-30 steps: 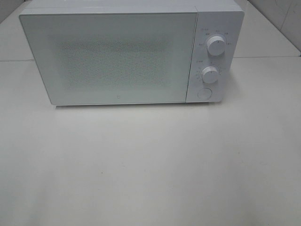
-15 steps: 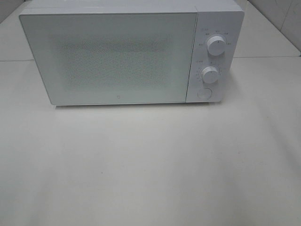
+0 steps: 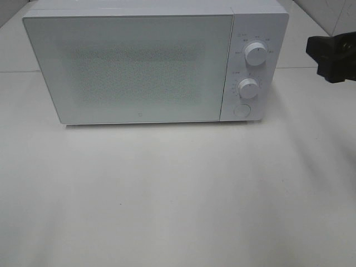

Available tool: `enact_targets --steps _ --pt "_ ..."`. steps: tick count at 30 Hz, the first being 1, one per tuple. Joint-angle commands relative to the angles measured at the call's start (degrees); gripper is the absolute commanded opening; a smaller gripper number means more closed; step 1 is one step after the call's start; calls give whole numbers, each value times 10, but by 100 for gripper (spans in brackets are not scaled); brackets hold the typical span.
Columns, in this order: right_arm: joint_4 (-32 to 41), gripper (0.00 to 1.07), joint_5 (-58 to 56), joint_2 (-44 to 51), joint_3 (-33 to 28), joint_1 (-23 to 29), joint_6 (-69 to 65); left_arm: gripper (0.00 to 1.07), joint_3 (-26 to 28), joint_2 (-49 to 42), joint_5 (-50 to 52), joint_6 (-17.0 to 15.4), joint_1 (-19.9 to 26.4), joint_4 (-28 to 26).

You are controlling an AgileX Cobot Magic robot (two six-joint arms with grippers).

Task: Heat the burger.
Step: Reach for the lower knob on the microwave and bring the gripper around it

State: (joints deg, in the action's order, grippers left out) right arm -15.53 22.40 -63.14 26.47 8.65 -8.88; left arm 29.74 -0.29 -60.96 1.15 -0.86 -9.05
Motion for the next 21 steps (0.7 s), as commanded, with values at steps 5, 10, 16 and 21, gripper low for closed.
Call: enact_targets --steps 5,10,16,21 --pt "5 76 60 -77 1 -2 4 100 -2 -7 2 -3 3 -5" --pt "61 76 123 -159 1 -2 44 100 -2 -7 2 -3 3 -5" --pt "159 76 178 -207 0 19 142 100 -2 -7 2 -3 3 -5" --pt "282 76 251 -256 0 85 243 100 -2 -7 2 -3 3 -5"
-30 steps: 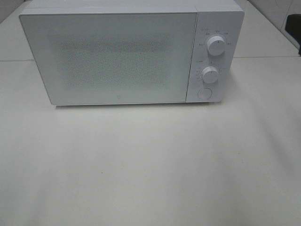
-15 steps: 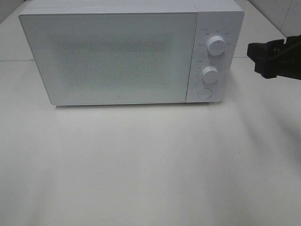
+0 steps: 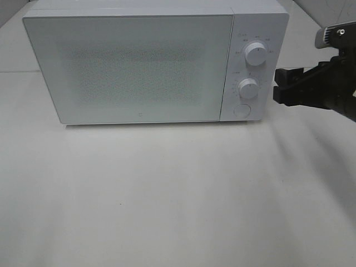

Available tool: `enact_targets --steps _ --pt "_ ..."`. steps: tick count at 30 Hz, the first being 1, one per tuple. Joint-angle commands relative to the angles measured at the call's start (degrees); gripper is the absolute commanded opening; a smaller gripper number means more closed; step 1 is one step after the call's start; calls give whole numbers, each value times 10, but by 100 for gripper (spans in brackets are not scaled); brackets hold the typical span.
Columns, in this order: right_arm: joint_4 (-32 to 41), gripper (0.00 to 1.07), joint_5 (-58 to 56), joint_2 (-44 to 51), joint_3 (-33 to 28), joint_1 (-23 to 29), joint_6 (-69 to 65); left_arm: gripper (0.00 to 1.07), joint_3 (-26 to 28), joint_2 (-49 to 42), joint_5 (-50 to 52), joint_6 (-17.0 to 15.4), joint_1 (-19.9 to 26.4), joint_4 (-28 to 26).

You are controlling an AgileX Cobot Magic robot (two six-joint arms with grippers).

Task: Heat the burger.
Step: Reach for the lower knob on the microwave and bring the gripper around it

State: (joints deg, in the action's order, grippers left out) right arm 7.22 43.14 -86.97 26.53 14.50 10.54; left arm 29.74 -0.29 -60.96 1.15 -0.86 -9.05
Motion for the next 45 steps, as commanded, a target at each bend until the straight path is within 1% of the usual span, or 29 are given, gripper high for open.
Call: enact_targets --steps 1,2,3,4,5,6,7,8,9,11,12,13,14,19,24,28,40,45 --pt "55 76 44 -17 -1 26 49 100 -2 -7 2 -3 3 -5" --pt "76 76 57 -26 -1 40 58 100 -2 -7 2 -3 3 -5" --pt "118 76 81 -41 -1 62 66 100 -2 -7 2 -3 3 -5" --pt "118 76 81 -41 -1 62 66 100 -2 -7 2 -3 3 -5" --pt "156 76 113 -56 -1 89 68 100 -2 -7 2 -3 3 -5" --pt "156 76 113 -56 -1 89 68 100 -2 -7 2 -3 3 -5" --pt "176 76 130 -65 -1 104 68 100 -2 -7 2 -3 3 -5" --pt "209 76 158 -81 -1 129 68 100 -2 -7 2 -3 3 -5" --pt "209 76 158 -81 -1 129 68 100 -2 -7 2 -3 3 -5" --pt "252 77 188 -104 -1 162 70 100 -2 -7 2 -3 3 -5" --pt "252 77 188 -104 -1 162 70 100 -2 -7 2 -3 3 -5" --pt "271 77 199 -119 -1 179 68 100 -2 -7 2 -3 3 -5" --pt "277 77 202 -127 0 184 62 100 -2 -7 2 -3 3 -5" --pt "305 77 242 -160 4 205 26 100 -2 -7 2 -3 3 -5" --pt "310 76 244 -184 18 205 20 100 -2 -7 2 -3 3 -5" --pt "309 76 254 -214 41 205 15 100 -2 -7 2 -3 3 -5" --pt "309 76 256 -254 82 203 15 100 -2 -7 2 -3 3 -5" --pt "293 76 251 -272 105 181 13 100 -2 -7 2 -3 3 -5"
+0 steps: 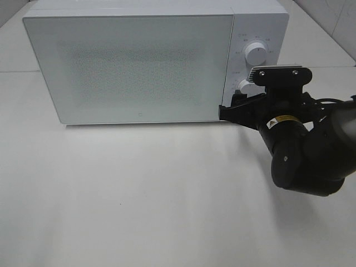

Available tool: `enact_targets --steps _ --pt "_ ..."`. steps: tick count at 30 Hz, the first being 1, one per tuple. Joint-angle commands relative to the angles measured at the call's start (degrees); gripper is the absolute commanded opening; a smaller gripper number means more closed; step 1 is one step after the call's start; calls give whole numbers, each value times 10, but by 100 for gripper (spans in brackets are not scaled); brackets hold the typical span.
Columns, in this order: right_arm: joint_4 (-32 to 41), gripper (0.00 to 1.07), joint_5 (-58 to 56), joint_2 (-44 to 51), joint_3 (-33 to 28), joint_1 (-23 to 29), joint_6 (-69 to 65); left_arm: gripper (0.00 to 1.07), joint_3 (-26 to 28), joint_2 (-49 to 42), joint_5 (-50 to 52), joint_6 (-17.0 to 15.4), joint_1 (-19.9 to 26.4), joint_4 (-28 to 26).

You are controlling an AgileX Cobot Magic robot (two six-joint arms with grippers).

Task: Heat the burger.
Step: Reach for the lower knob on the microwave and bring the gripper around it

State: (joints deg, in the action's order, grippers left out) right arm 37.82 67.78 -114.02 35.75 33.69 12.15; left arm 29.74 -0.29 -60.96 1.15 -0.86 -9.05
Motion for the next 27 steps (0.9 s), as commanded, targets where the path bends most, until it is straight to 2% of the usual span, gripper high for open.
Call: enact_targets --steps 1,12,19,27 --pt "-13 76 5 -2 13 -11 -3 100 -2 -7 2 -3 3 -5" --pt "-25 76 3 -7 46 -23 -5 100 -2 -7 2 -3 3 -5" --pt "-26 76 -3 -46 75 -23 -4 100 -2 -7 2 -3 3 -5" --pt "-23 76 1 -46 77 -29 -2 100 -2 -7 2 -3 3 -5"
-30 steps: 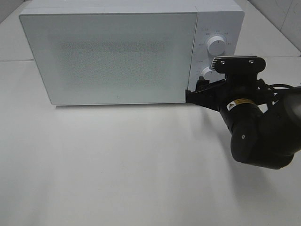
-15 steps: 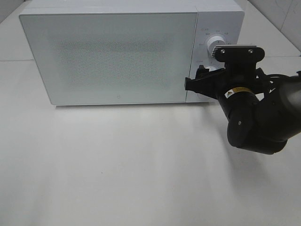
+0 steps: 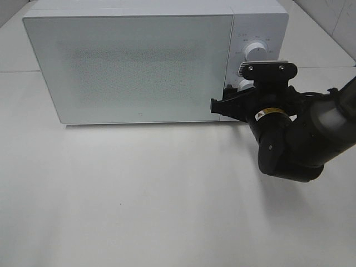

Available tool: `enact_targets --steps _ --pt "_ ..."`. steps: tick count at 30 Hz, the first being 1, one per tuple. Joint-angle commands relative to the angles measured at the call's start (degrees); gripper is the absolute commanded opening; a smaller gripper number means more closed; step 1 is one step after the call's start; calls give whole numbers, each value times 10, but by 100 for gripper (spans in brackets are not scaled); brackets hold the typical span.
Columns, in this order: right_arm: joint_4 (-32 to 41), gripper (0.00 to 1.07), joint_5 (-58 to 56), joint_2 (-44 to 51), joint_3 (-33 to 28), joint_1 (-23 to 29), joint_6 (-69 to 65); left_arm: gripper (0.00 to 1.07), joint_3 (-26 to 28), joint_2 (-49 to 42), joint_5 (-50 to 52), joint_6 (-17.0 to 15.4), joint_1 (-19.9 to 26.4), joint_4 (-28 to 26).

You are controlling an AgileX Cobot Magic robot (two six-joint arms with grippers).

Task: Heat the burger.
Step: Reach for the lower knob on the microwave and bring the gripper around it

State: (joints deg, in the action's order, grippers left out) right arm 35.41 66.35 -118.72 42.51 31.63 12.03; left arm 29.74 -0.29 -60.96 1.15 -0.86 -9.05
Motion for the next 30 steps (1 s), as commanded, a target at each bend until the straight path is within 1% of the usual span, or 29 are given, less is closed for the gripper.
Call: enact_targets --steps 1,3,26,28,29,30 --pt "1 76 15 1 9 -9 -1 100 -2 -7 2 -3 3 -5" --pt "0 76 22 1 9 -15 3 100 -2 -7 2 -3 3 -5" --pt "1 76 21 18 7 -14 5 100 -2 -7 2 -3 3 -5" --pt "1 72 19 18 7 -14 5 100 -2 -7 2 -3 3 -5" --pt "1 72 19 18 7 -14 5 100 -2 -7 2 -3 3 -5" --pt "1 67 19 17 7 -14 5 100 -2 -7 2 -3 3 -5"
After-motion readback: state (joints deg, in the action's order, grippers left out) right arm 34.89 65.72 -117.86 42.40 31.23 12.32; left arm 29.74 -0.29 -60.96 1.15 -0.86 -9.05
